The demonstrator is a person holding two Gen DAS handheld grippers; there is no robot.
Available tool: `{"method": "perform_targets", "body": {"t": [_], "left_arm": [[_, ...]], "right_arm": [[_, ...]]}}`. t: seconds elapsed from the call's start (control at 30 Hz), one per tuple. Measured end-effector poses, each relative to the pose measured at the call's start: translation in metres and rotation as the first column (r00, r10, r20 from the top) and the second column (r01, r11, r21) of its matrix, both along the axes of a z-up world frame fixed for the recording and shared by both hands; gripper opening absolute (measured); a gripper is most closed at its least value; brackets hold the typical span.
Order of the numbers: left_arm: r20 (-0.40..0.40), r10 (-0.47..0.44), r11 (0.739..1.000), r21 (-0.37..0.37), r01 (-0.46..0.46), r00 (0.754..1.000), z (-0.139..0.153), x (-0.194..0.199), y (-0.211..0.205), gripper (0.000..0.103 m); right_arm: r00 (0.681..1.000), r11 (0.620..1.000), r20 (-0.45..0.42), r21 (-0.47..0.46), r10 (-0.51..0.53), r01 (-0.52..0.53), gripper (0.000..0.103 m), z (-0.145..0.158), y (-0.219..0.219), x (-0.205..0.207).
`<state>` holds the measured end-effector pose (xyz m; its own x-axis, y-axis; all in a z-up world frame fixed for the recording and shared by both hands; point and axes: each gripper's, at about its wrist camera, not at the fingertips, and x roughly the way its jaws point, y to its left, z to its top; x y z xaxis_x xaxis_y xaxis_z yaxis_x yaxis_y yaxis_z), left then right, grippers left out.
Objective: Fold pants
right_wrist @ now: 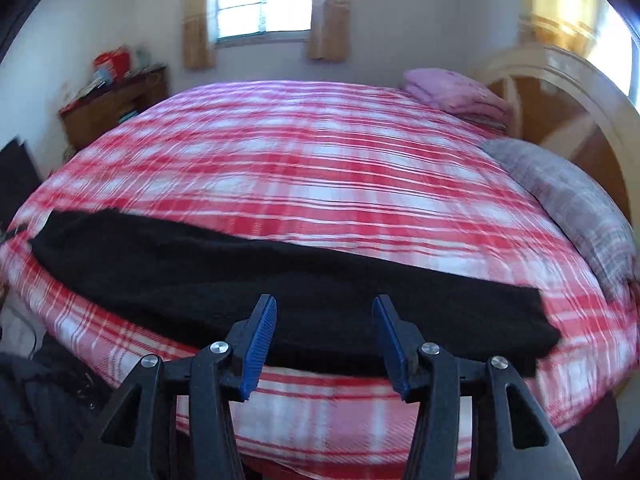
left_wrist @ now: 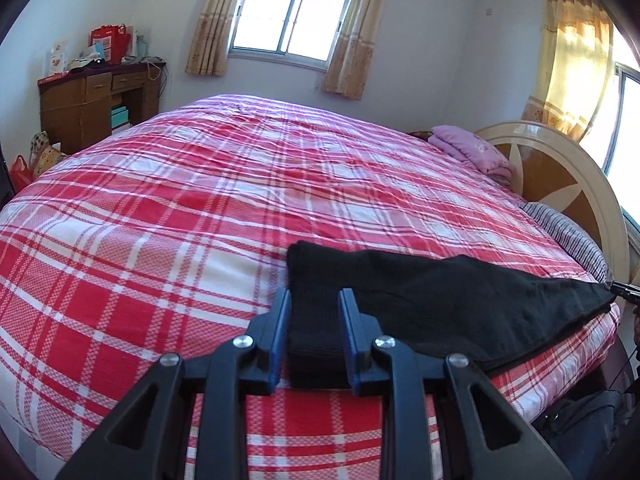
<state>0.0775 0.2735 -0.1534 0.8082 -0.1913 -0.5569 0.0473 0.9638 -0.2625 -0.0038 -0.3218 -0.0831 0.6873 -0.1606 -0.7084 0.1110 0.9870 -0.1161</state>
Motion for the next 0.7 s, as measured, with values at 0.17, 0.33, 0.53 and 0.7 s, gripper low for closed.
{"method": "perform_targets", "body": {"t": [0.17, 0.33, 0.53, 0.7], "left_arm": [[0.007, -0.121, 0.991, 0.056, 0.120, 0.993, 0.015, 0.005, -0.048, 0.027], [0.023, -0.283, 0.956, 0.094, 0.280, 0.959, 0.030, 0.015, -0.113, 0.052], [-0.006, -0.426, 0.901, 0.088, 0.424, 0.905, 0.028, 0.037, -0.185, 0.052], [-0.055, -0.497, 0.865, 0.049, 0.500, 0.866, 0.013, 0.042, -0.223, 0.052]], "right_arm": [[0.939, 0.935, 0.063, 0.139, -0.337, 0.326, 0.059, 0.023, -0.093, -0.041], [0.861, 0.823, 0.054, 0.327, -0.507, 0.464, 0.060, 0.025, -0.157, -0.055], [0.867, 0.790, -0.027, 0.399, -0.497, 0.465, 0.060, 0.008, -0.192, -0.023], [0.895, 0.781, -0.108, 0.452, -0.432, 0.431, 0.056, -0.013, -0.209, 0.003]]}}
